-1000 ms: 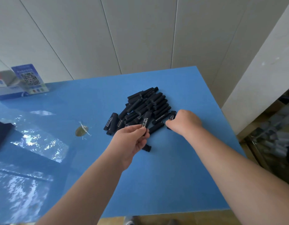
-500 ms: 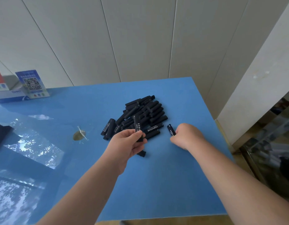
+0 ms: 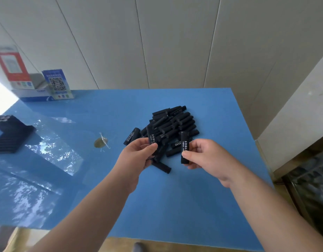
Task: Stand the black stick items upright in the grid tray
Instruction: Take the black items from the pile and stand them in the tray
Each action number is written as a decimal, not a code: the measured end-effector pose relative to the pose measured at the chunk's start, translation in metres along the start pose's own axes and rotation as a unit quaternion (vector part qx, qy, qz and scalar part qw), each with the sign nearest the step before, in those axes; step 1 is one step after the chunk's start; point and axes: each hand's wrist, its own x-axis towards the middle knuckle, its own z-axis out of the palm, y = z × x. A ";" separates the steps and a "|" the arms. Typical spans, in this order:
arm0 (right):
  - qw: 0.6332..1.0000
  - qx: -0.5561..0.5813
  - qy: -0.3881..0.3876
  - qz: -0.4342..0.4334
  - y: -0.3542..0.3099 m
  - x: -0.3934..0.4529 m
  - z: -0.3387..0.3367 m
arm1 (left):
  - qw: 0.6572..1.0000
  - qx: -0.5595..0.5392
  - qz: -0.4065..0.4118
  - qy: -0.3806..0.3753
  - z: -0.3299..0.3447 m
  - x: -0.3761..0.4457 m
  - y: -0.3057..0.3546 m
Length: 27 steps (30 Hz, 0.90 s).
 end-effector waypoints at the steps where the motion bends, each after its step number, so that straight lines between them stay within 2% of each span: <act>1: 1.000 0.002 -0.016 -0.010 -0.005 0.002 0.008 | 1.000 0.005 0.004 0.006 -0.008 -0.003 0.001; 6: 0.995 -0.015 -0.069 -0.075 -0.034 0.018 0.057 | 0.998 0.012 0.025 0.060 -0.057 -0.023 0.007; 16: 0.977 -0.064 -0.162 -0.120 -0.078 0.037 0.186 | 0.988 -0.023 0.068 0.137 -0.178 -0.071 0.006; 22: 0.967 -0.061 -0.201 -0.141 -0.110 0.037 0.290 | 0.982 -0.025 0.082 0.165 -0.284 -0.106 0.003; 27: 0.968 -0.069 -0.198 -0.140 -0.126 0.032 0.386 | 0.981 -0.008 0.085 0.174 -0.378 -0.131 -0.002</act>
